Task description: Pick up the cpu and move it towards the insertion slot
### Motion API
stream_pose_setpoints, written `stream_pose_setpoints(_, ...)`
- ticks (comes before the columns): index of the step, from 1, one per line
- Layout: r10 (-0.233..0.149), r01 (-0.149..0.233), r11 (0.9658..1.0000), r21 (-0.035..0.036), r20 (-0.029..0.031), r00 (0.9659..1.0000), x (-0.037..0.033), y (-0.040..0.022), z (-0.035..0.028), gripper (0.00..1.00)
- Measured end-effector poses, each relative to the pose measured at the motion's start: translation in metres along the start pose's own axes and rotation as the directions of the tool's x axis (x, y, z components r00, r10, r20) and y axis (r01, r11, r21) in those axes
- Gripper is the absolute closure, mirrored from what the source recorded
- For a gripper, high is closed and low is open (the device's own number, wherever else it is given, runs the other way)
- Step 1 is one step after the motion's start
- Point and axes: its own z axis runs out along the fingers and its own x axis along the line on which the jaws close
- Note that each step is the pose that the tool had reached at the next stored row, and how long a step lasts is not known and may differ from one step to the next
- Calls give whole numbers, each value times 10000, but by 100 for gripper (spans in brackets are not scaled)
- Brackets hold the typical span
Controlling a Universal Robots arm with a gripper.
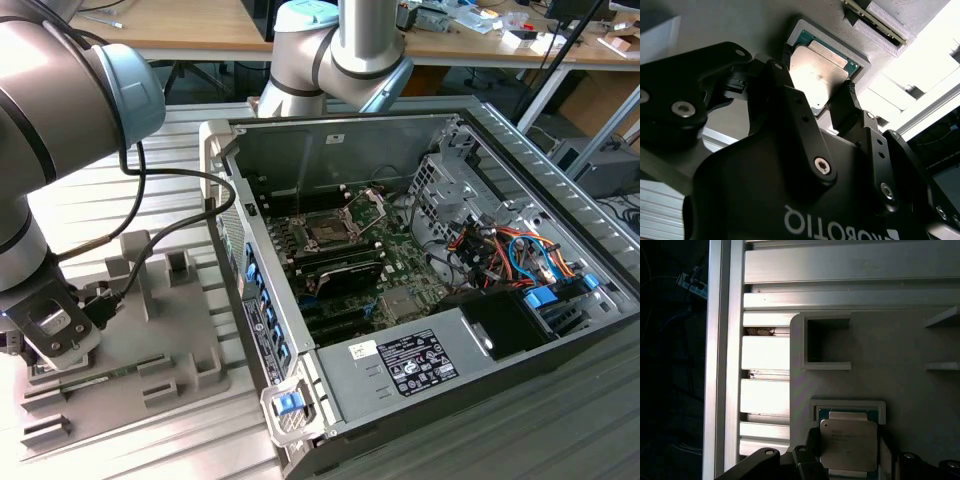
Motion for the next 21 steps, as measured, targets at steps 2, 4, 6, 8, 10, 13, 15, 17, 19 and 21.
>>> stream_pose_setpoints(2, 0, 0, 10000, 0, 0, 10000, 0, 0, 1, 45)
stream_pose_setpoints(4, 0, 0, 10000, 0, 0, 10000, 0, 0, 1, 45)
stream_pose_setpoints(6, 0, 0, 10000, 0, 0, 10000, 0, 0, 2, 45)
stream_pose_setpoints(8, 0, 0, 10000, 0, 1, 10000, 0, 0, 3, 45)
stream_pose_setpoints(10, 0, 0, 10000, -1, 1, 10000, 0, 0, 3, 45)
stream_pose_setpoints(13, 0, 0, 10000, -2, 4, 10000, -1, 0, -1, 45)
stream_pose_setpoints(15, 0, 0, 10000, -2, 2, 10000, 0, 0, -7, 45)
stream_pose_setpoints(17, 0, 0, 10000, -1, 1, 10000, 0, 0, -11, 45)
stream_pose_setpoints(19, 0, 0, 10000, -1, 1, 10000, 0, 0, -17, 45)
stream_pose_setpoints(21, 0, 0, 10000, 0, 0, 10000, 0, 0, -25, 45)
